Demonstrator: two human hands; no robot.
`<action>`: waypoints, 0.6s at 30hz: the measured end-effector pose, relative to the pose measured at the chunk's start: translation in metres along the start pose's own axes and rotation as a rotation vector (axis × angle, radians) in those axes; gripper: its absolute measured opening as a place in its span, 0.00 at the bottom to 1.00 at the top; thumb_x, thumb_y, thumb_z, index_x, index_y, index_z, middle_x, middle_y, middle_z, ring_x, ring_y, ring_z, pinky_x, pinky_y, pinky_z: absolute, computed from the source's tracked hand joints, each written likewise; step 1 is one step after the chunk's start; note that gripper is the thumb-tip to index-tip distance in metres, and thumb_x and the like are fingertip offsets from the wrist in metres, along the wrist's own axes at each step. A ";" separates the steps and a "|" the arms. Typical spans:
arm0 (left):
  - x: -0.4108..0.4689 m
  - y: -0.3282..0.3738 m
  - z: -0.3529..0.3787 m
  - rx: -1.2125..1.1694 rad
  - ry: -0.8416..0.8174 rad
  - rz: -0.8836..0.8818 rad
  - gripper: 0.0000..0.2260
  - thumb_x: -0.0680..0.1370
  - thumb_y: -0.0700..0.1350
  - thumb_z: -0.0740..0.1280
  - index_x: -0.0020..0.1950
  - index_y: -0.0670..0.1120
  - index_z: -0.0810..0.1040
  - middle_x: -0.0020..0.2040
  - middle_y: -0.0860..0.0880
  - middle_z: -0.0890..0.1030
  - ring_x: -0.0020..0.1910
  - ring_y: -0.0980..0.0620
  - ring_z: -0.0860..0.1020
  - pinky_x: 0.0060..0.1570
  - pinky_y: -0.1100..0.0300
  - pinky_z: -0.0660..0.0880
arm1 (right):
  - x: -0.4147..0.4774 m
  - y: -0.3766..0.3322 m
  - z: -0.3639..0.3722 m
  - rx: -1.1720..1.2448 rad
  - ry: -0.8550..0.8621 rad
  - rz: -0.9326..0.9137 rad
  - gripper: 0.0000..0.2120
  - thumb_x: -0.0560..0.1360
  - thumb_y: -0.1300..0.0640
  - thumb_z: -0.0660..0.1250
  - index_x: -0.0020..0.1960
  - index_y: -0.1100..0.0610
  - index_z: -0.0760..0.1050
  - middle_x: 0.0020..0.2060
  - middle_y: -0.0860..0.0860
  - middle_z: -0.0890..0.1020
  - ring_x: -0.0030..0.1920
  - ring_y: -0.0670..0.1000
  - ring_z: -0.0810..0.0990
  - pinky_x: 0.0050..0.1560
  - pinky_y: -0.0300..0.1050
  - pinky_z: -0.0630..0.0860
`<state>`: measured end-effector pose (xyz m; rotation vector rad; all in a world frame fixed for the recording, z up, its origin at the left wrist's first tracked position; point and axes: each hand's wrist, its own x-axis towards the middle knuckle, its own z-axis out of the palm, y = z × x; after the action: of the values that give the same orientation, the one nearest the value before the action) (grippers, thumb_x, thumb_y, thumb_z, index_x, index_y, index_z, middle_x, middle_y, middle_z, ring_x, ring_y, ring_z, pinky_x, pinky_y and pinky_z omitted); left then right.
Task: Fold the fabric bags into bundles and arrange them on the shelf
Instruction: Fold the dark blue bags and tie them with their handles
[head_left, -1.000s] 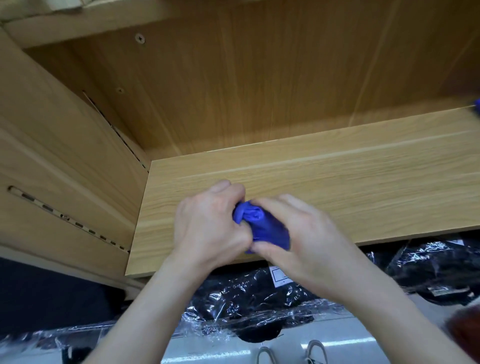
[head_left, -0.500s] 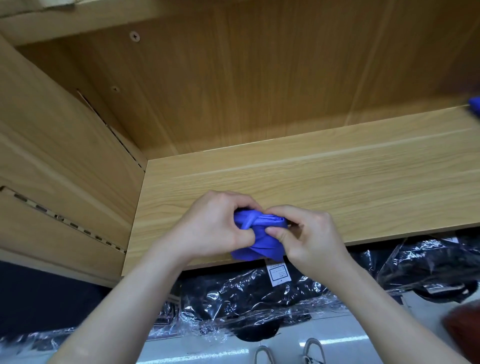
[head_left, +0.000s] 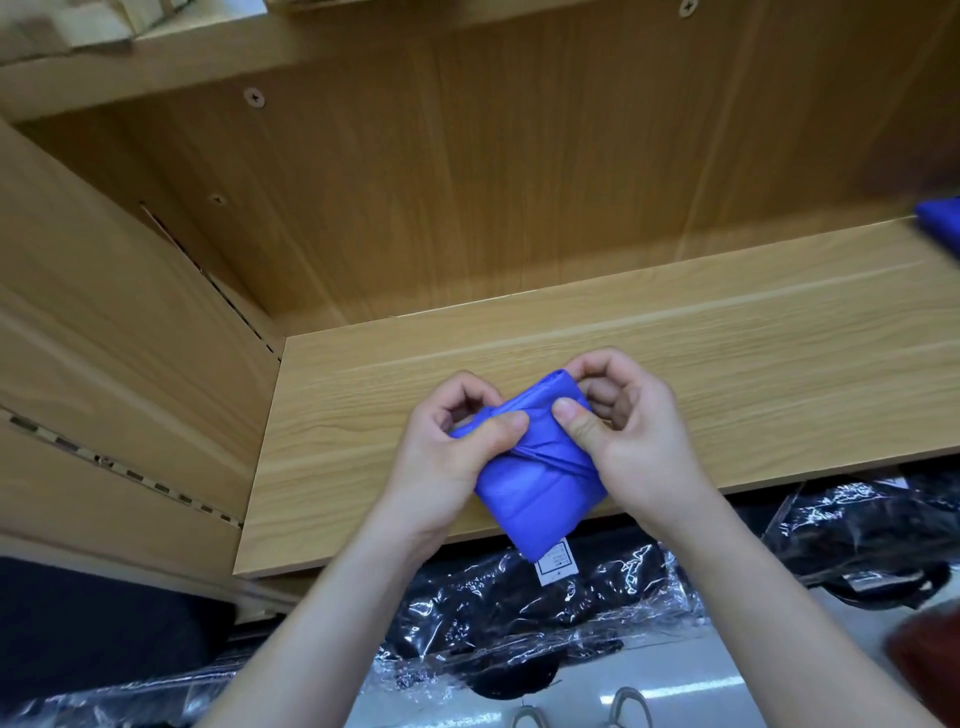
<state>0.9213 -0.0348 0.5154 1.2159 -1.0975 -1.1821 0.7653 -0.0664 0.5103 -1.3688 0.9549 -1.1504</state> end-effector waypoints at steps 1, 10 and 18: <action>-0.002 -0.001 0.002 -0.070 0.004 -0.016 0.07 0.62 0.49 0.73 0.34 0.53 0.76 0.36 0.51 0.76 0.34 0.54 0.71 0.34 0.61 0.67 | 0.000 -0.001 0.001 0.012 0.011 0.003 0.07 0.68 0.58 0.68 0.46 0.51 0.75 0.36 0.46 0.83 0.40 0.45 0.80 0.45 0.43 0.76; -0.004 0.000 0.005 0.023 -0.050 0.137 0.11 0.73 0.45 0.71 0.54 0.47 0.79 0.45 0.55 0.81 0.43 0.58 0.77 0.44 0.66 0.74 | -0.001 0.005 0.002 0.176 0.162 0.118 0.10 0.77 0.66 0.66 0.50 0.51 0.73 0.38 0.50 0.83 0.39 0.50 0.80 0.43 0.47 0.76; 0.010 -0.002 0.015 -0.031 0.513 0.148 0.07 0.75 0.42 0.72 0.41 0.49 0.74 0.35 0.59 0.76 0.35 0.58 0.72 0.37 0.64 0.70 | -0.035 0.006 0.007 -0.526 -0.178 -0.104 0.41 0.69 0.31 0.62 0.76 0.48 0.60 0.75 0.41 0.59 0.75 0.37 0.54 0.72 0.31 0.51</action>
<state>0.9072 -0.0464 0.5140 1.2954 -0.7627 -0.7136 0.7651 -0.0322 0.4998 -1.9252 1.1120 -0.8614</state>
